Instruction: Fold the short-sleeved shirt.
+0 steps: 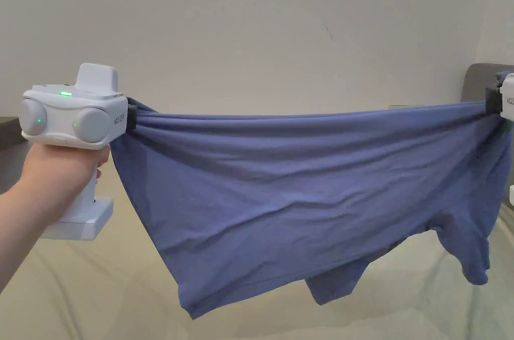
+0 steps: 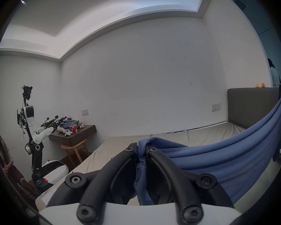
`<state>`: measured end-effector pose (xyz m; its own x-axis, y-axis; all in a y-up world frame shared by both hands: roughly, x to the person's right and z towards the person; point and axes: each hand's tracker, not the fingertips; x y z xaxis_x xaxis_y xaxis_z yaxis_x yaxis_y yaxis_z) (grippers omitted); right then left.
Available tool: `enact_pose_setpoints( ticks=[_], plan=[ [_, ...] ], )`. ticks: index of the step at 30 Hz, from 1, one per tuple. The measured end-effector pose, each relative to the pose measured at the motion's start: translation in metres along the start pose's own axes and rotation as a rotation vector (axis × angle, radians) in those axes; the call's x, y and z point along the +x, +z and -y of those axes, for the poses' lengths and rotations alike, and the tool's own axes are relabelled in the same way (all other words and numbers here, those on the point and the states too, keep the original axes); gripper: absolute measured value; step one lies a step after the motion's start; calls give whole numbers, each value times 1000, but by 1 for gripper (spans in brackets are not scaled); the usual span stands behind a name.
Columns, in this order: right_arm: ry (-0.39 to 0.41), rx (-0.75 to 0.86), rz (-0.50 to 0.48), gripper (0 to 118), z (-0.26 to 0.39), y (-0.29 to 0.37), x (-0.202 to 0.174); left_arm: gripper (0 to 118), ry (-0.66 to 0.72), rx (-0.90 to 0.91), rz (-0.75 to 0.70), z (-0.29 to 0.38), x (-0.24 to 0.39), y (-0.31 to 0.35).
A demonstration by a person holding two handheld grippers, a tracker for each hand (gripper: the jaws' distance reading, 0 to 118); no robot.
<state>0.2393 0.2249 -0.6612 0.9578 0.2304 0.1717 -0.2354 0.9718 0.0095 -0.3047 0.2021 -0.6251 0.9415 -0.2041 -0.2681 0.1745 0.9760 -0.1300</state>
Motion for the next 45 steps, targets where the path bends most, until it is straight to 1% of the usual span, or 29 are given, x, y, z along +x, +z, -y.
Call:
enact_pose_setpoints(
  ticks=[3,4,6,8,10,11,14,16,18,19,23,25,27,29,30,35,39,40,41,43,44,45],
  plan=[
    [-25,8,15,9,6,-36,-4,4,5,17,-6,-9,7,-31],
    [-32,8,20,9,7,-37,-12,4,4,16,-10,-9,11,-41],
    [-41,-26,13,9,18,-53,-20,4,-7,8,-18,-1,20,-59],
    [-30,-41,15,9,35,-63,-31,4,5,-10,-18,14,28,-73],
    [-11,-51,15,9,60,-69,-42,4,62,-58,-5,33,34,-84],
    [-15,-80,5,10,75,-73,-46,4,83,-85,-5,51,38,-89],
    [-63,-180,-23,9,120,-76,-56,4,123,-158,4,97,50,-98],
    [-53,-221,-29,10,147,-73,-61,4,125,-190,24,126,56,-97],
    [-75,-287,-75,9,175,-63,-68,4,117,-250,35,159,61,-94],
    [-52,-276,-66,9,188,-55,-70,4,126,-275,41,174,61,-89],
    [-15,-302,-127,9,228,-12,-73,4,122,-334,65,225,56,-61],
    [20,-324,-139,9,242,8,-70,4,126,-364,76,245,50,-41],
    [7,-334,-152,9,253,35,-64,4,115,-407,93,261,43,-21],
    [-24,-379,-197,9,261,62,-55,4,106,-416,130,272,34,8],
    [-15,-358,-184,9,262,77,-50,4,98,-412,145,277,30,23],
    [-38,-374,-224,10,270,157,-28,4,120,-443,185,301,6,88],
    [11,-365,-253,9,278,217,-10,4,137,-474,241,312,-6,145],
    [-11,-399,-263,9,282,229,-7,4,142,-488,250,314,-10,156],
    [-49,-463,-281,9,288,242,-3,4,163,-517,265,317,-14,165],
    [-15,-463,-272,9,299,260,3,4,201,-559,287,322,-19,184],
    [-19,-504,-288,9,306,269,5,4,192,-592,295,326,-21,190],
    [-16,-503,-284,9,312,274,6,4,179,-599,294,330,-21,194]
  ],
)
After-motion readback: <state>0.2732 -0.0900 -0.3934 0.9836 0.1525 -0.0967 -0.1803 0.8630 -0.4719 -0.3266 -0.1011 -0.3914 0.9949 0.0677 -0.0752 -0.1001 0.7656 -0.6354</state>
